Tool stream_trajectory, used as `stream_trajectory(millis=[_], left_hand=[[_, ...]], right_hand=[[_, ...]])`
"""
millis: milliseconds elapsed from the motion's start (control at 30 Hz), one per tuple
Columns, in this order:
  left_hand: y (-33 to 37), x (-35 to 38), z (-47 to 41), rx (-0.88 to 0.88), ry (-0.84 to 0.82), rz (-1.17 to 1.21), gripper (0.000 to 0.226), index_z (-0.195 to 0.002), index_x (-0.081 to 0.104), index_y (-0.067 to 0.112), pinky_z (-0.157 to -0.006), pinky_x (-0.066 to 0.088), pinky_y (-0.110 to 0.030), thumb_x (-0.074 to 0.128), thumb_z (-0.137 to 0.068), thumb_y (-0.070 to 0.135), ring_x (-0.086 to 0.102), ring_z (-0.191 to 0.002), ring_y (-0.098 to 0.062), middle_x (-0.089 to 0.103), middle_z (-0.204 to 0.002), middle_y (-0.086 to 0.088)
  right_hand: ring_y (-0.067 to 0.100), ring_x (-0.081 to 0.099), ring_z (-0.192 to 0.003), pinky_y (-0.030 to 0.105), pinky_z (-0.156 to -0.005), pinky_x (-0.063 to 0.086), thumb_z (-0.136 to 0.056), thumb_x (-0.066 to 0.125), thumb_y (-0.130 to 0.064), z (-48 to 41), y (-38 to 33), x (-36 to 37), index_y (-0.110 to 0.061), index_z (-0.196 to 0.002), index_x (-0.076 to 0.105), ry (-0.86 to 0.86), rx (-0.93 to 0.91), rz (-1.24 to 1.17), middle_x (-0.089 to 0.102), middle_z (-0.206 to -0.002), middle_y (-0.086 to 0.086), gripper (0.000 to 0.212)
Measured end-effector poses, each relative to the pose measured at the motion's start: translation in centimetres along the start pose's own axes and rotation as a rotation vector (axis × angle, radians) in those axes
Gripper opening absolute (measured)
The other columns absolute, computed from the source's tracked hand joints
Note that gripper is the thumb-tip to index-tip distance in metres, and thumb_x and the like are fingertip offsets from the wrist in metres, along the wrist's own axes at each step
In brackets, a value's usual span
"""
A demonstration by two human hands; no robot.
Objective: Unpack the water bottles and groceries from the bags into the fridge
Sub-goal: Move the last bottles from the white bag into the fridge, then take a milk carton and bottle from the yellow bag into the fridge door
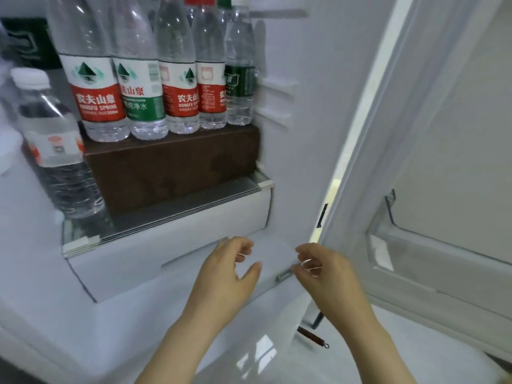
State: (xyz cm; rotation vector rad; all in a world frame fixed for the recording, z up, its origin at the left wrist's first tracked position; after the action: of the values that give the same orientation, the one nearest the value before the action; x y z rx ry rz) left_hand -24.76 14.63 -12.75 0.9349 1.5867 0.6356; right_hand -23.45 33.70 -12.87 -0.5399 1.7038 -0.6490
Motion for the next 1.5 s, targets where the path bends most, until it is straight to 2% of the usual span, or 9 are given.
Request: stream_trajectory(millis=[167, 400, 467, 533, 667, 800, 900, 1233, 1500], left_hand=[[1.3, 4.1, 1.6, 0.014, -0.115, -0.025, 0.029, -0.114, 0.057, 0.029, -0.091, 0.046, -0.021, 0.063, -0.086, 0.027, 0.054, -0.099, 0.001, 0.056, -0.109, 0.016], [4.2, 9.8, 4.8, 0.048, -0.263, -0.041, 0.023, -0.107, 0.054, 0.034, -0.09, 0.047, -0.022, 0.062, -0.086, 0.029, 0.053, -0.098, 0.005, 0.054, -0.108, 0.02], [6.8, 13.3, 6.7, 0.092, -0.349, -0.056, 0.023, -0.108, 0.054, 0.034, -0.09, 0.045, -0.02, 0.061, -0.086, 0.029, 0.052, -0.098, 0.006, 0.055, -0.108, 0.02], [7.1, 14.1, 7.2, 0.106, -0.366, -0.045, 0.022, -0.107, 0.055, 0.033, -0.087, 0.044, -0.017, 0.061, -0.086, 0.028, 0.052, -0.097, 0.007, 0.054, -0.107, 0.021], [10.1, 18.5, 9.3, 0.189, -0.498, -0.038, 0.021, -0.104, 0.054, 0.035, -0.077, 0.038, -0.005, 0.062, -0.086, 0.028, 0.052, -0.095, 0.006, 0.054, -0.105, 0.021], [14.0, 22.8, 10.6, 0.31, -0.634, -0.008, 0.025, -0.111, 0.055, 0.034, -0.086, 0.043, -0.015, 0.061, -0.087, 0.031, 0.052, -0.098, 0.006, 0.053, -0.108, 0.023], [16.7, 25.8, 11.6, 0.404, -0.744, 0.014, 0.026, -0.113, 0.054, 0.034, -0.09, 0.043, -0.017, 0.059, -0.088, 0.032, 0.051, -0.101, 0.007, 0.052, -0.11, 0.024], [23.3, 32.2, 13.7, 0.754, -1.126, 0.122, 0.03, -0.118, 0.054, 0.032, -0.09, 0.044, -0.016, 0.058, -0.088, 0.033, 0.051, -0.103, 0.004, 0.054, -0.115, 0.019], [28.1, 33.1, 20.0, 1.031, -1.39, 0.277, 0.033, -0.121, 0.053, 0.029, -0.09, 0.047, -0.02, 0.059, -0.089, 0.034, 0.052, -0.101, 0.001, 0.055, -0.113, 0.015]], right_hand=[[0.0, 0.061, -0.086, 0.021, -0.079, 0.051, -0.084, 0.068, -0.022, 3.5, 4.0, -1.9, -0.027, -0.113, 0.065, 0.027, 0.089, 0.014, 0.065, -0.095, -0.017, 0.03], [0.003, 0.062, -0.084, 0.028, -0.08, 0.053, -0.082, 0.069, -0.022, 8.3, 9.5, -5.6, -0.025, -0.112, 0.066, 0.076, 0.211, 0.045, 0.066, -0.095, -0.015, 0.03], [0.003, 0.062, -0.084, 0.028, -0.08, 0.053, -0.083, 0.069, -0.02, 11.6, 12.0, -8.8, -0.025, -0.11, 0.066, 0.145, 0.266, 0.033, 0.066, -0.093, -0.014, 0.028], [0.003, 0.062, -0.084, 0.029, -0.079, 0.054, -0.083, 0.068, -0.019, 12.5, 12.9, -9.4, -0.027, -0.106, 0.066, 0.159, 0.292, 0.023, 0.065, -0.091, -0.015, 0.024], [0.001, 0.063, -0.085, 0.028, -0.079, 0.054, -0.084, 0.068, -0.023, 17.0, 15.9, -13.1, -0.026, -0.11, 0.066, 0.273, 0.417, 0.029, 0.066, -0.094, -0.016, 0.026], [0.001, 0.063, -0.085, 0.028, -0.079, 0.055, -0.084, 0.069, -0.024, 20.8, 18.3, -17.0, -0.025, -0.111, 0.066, 0.412, 0.532, 0.045, 0.066, -0.095, -0.015, 0.027], [0.0, 0.062, -0.085, 0.025, -0.079, 0.055, -0.085, 0.068, -0.024, 23.4, 19.4, -19.4, -0.025, -0.114, 0.064, 0.512, 0.623, 0.077, 0.065, -0.098, -0.013, 0.029], [-0.001, 0.062, -0.084, 0.017, -0.073, 0.051, -0.084, 0.07, -0.029, 30.8, 18.4, -21.9, -0.027, -0.109, 0.067, 0.898, 0.972, 0.161, 0.066, -0.095, -0.017, 0.025], [0.0, 0.064, -0.085, 0.021, -0.079, 0.052, -0.084, 0.071, -0.025, 39.0, 12.8, -21.2, -0.024, -0.109, 0.07, 1.216, 1.251, 0.22, 0.069, -0.094, -0.014, 0.026]])
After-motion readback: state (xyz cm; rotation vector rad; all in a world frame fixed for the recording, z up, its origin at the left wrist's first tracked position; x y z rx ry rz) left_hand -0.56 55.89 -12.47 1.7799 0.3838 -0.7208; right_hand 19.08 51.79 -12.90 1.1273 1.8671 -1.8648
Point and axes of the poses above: each hand's wrist, its own z-axis away from the middle knuckle, its own x-axis out of the palm, y = z × x, the point moved 5 cm from there along -z, towards the middle knuckle
